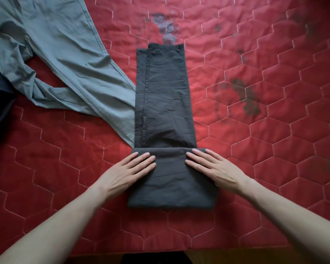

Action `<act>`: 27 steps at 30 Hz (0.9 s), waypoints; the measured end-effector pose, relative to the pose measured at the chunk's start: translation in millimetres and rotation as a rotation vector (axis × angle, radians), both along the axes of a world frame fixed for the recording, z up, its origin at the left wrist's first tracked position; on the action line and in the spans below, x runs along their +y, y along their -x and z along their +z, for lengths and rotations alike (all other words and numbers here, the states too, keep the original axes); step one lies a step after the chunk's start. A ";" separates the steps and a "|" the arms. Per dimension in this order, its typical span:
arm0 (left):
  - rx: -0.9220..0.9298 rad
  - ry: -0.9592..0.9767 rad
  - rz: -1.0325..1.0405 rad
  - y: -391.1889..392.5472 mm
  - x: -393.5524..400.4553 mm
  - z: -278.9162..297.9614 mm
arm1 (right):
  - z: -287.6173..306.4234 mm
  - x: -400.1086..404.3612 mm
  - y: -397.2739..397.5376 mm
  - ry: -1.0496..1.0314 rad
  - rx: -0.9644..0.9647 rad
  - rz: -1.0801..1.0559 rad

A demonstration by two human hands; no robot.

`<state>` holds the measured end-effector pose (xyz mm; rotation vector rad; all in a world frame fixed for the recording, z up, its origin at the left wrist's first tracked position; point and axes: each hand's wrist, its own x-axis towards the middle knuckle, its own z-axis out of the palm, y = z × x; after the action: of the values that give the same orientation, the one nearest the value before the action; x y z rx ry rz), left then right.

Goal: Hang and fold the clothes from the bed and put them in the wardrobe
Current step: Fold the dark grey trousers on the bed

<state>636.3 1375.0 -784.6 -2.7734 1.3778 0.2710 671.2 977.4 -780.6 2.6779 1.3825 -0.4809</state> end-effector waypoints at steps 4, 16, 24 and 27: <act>0.060 -0.006 0.032 0.3 -1.2 1.4 | 5.2 -6.2 -6.1 0.024 0.027 0.033; 0.357 0.127 0.033 -22.4 0.9 3.7 | 14.8 17.0 -9.2 -0.154 0.307 -0.242; 0.893 0.633 0.593 -58.9 -4.7 38.3 | 67.3 41.2 -36.0 -0.412 0.676 -0.891; 0.876 0.640 0.819 -77.2 -4.3 42.3 | 73.2 57.6 -39.6 -0.507 0.862 -1.130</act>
<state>713.5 1370.7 -742.2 -3.8520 0.1822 1.4107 710.7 1035.0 -707.4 3.6461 -0.2942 -1.6762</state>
